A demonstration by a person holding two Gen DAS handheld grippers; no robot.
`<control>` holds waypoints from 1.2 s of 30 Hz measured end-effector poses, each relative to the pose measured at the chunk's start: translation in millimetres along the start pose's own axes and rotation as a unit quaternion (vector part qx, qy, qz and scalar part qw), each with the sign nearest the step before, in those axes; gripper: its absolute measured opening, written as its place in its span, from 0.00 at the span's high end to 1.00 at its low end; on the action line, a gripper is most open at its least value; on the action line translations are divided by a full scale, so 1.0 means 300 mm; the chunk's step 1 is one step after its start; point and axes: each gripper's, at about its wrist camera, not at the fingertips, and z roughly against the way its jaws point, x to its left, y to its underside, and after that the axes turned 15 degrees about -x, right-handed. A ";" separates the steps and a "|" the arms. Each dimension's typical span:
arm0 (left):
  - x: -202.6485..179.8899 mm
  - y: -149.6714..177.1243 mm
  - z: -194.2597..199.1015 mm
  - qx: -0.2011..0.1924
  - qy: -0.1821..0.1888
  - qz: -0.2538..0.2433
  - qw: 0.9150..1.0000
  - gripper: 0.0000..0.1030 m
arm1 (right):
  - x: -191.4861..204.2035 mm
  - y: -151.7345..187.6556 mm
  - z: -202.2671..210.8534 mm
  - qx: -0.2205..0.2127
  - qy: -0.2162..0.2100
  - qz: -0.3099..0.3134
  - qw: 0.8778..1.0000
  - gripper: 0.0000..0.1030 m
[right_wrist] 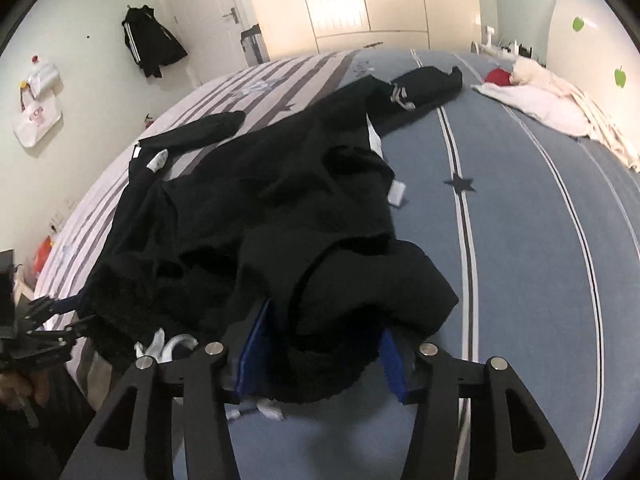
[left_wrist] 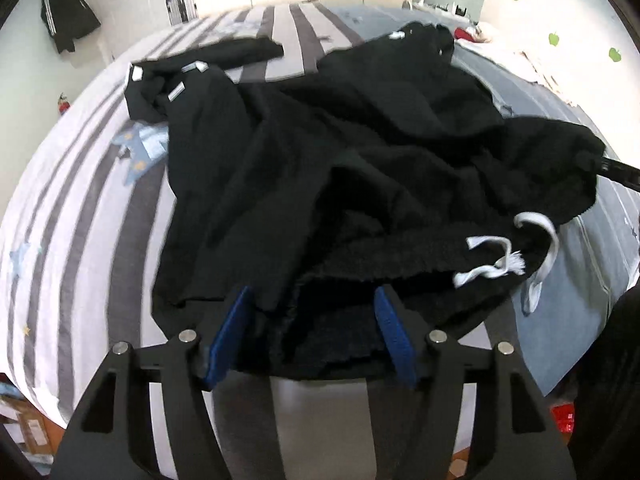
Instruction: Fold clothes
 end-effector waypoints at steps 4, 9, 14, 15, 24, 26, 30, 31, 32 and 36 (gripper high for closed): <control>0.031 0.011 -0.054 0.001 -0.042 -0.006 0.999 0.55 | 0.016 0.048 0.053 0.003 0.003 0.049 0.999 0.48; 0.114 -0.015 -0.092 0.007 -0.065 0.033 0.997 0.79 | 0.050 0.109 0.089 0.009 0.013 0.103 0.995 0.45; 0.164 -0.078 -0.082 -0.013 -0.076 0.052 0.996 0.77 | 0.135 0.169 0.103 0.010 0.013 0.178 0.984 0.42; 0.174 -0.090 -0.080 -0.017 -0.080 0.056 0.995 0.77 | 0.152 0.178 0.101 0.011 0.008 0.190 0.982 0.42; 0.243 -0.087 -0.003 -0.019 -0.064 0.071 0.995 0.72 | 0.251 0.161 0.063 -0.019 -0.045 0.188 0.981 0.40; 0.229 -0.075 0.015 -0.020 -0.058 0.063 0.996 0.71 | 0.246 0.128 0.005 -0.024 -0.031 0.172 0.984 0.40; 0.202 -0.051 0.049 -0.020 -0.045 0.048 0.998 0.71 | 0.201 0.056 -0.116 -0.018 -0.003 0.116 0.993 0.40; 0.195 -0.046 0.058 -0.020 -0.042 0.044 0.998 0.70 | 0.182 0.040 -0.136 -0.018 0.005 0.103 0.995 0.40; 0.188 -0.040 0.066 -0.020 -0.039 0.040 0.998 0.69 | 0.163 0.024 -0.156 -0.017 0.012 0.090 0.996 0.40; 0.160 -0.016 0.096 -0.019 -0.027 0.025 0.999 0.67 | 0.100 -0.017 -0.181 -0.015 0.015 0.050 0.999 0.40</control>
